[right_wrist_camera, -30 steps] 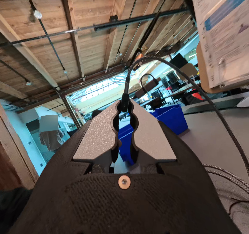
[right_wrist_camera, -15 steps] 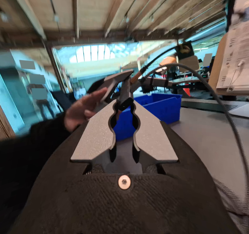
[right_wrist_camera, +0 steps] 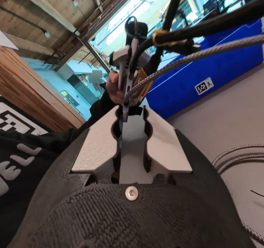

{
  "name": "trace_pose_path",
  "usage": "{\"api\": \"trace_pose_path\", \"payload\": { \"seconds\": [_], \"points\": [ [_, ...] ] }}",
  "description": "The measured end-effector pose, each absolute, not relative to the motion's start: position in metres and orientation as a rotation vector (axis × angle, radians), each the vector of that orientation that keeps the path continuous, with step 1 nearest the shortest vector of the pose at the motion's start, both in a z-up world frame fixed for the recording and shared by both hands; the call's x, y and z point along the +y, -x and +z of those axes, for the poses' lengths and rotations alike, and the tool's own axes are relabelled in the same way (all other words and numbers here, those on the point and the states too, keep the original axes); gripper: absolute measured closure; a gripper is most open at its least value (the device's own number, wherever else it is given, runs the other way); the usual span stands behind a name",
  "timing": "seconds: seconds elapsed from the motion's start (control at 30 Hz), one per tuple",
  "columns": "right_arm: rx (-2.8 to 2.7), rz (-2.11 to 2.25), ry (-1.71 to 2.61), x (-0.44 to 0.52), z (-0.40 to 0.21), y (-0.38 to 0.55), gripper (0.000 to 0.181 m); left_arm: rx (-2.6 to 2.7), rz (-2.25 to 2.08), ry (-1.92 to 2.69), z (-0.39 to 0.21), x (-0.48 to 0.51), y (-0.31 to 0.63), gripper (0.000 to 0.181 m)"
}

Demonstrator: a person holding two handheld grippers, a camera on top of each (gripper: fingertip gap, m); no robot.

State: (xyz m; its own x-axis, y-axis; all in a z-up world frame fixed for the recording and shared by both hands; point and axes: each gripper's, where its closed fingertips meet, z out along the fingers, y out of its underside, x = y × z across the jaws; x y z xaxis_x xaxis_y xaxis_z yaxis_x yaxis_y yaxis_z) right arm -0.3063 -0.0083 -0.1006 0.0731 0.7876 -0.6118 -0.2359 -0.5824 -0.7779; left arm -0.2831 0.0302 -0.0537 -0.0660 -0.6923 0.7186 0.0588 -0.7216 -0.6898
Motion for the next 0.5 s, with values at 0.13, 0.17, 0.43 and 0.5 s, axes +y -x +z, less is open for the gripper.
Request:
{"api": "trace_pose_path", "payload": {
  "seconds": [0.13, 0.17, 0.43, 0.5],
  "points": [
    [-0.661, 1.555, 1.545, -0.014, -0.109, 0.315, 0.173, 0.731, -1.764, 1.613, -0.053, 0.029, 0.281, 0.174],
    [-0.683, 1.499, 1.539, -0.012, -0.109, 0.314, 0.173, 0.737, -1.735, 1.595, -0.051, 0.029, 0.283, 0.174],
    [-0.82, 0.648, 1.366, 0.029, -0.098, 0.267, 0.174, 0.903, -1.294, 1.679, -0.051, 0.034, 0.316, 0.107],
    [-0.905, 0.312, 1.287, 0.038, -0.096, 0.256, 0.174, 0.941, -1.269, 1.681, -0.047, 0.027, 0.317, 0.104]
  ]
}}
